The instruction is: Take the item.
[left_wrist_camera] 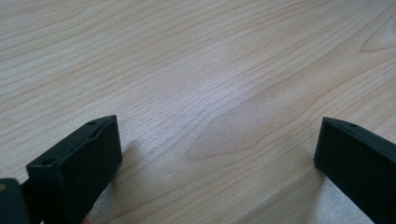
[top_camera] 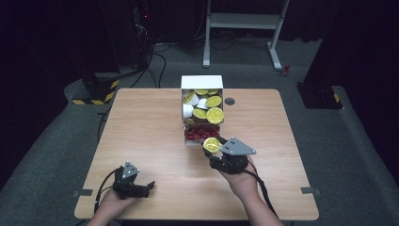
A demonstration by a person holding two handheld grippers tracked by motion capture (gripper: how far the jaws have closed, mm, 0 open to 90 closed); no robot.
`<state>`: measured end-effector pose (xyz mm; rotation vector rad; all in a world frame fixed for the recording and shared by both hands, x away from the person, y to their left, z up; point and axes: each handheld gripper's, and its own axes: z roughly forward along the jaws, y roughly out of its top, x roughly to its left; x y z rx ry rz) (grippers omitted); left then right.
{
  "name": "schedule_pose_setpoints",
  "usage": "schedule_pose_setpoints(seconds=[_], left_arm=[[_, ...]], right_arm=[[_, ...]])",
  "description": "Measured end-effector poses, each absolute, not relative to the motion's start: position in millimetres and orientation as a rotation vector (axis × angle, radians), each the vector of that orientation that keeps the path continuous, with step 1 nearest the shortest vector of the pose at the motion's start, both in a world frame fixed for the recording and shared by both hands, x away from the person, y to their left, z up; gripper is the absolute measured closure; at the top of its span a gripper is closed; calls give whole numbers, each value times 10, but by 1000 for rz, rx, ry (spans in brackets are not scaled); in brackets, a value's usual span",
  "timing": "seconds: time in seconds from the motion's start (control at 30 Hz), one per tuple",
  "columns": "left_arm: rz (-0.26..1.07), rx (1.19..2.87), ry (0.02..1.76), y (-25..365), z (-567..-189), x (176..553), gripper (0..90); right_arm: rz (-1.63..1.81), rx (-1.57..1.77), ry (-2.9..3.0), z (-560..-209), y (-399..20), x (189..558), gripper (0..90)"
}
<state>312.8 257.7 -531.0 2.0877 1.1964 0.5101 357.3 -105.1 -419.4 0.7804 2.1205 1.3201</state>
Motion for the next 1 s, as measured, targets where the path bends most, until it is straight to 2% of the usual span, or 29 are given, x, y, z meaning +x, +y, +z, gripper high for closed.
schedule_pose_setpoints(seconds=[0.27,1.0], left_arm=[[511,2088,1196,2577,-5310,3128,12],[505,2088,1201,2575,-5308,3132,11]], right_arm=[[1286,781,2133,-4432,-1081,3514,381],[1207,916,2122,-4660,-1443,3560,381]])
